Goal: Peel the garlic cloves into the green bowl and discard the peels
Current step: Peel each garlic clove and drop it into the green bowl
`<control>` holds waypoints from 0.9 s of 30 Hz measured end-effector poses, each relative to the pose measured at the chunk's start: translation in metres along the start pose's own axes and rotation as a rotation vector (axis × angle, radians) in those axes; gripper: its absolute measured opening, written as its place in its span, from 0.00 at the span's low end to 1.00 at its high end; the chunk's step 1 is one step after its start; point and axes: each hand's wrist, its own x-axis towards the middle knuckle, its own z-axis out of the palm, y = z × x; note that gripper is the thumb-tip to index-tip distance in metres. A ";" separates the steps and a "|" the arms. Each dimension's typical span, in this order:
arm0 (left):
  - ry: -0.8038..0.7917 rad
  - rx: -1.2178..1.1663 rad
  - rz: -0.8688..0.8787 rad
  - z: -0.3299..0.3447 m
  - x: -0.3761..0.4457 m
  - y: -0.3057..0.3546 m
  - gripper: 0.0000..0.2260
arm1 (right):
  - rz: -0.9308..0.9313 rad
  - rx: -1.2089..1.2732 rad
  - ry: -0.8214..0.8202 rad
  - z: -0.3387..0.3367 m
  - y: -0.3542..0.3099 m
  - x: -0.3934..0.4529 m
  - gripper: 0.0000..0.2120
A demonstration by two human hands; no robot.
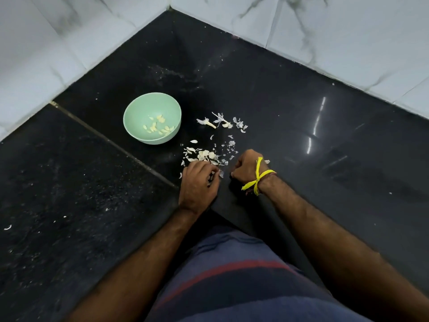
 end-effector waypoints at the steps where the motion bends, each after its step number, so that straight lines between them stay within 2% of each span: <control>1: 0.005 0.011 0.001 0.000 0.000 0.000 0.03 | 0.001 0.000 -0.002 0.001 0.000 0.001 0.03; 8: -0.006 0.070 -0.026 0.000 -0.002 0.003 0.05 | -0.036 -0.049 -0.019 0.007 0.003 0.000 0.11; 16: -0.007 0.126 0.004 -0.001 -0.004 0.007 0.08 | -0.146 -0.152 0.025 0.006 0.000 -0.023 0.14; 19: -0.018 0.119 -0.037 -0.002 -0.004 0.012 0.12 | -0.190 -0.209 0.038 0.010 0.000 -0.027 0.15; 24: -0.070 0.110 -0.089 -0.006 -0.005 0.024 0.18 | -0.269 -0.309 0.091 0.018 -0.006 -0.030 0.12; 27: -0.059 0.101 -0.041 -0.007 -0.009 0.029 0.16 | -0.201 -0.167 0.040 0.010 -0.001 -0.014 0.09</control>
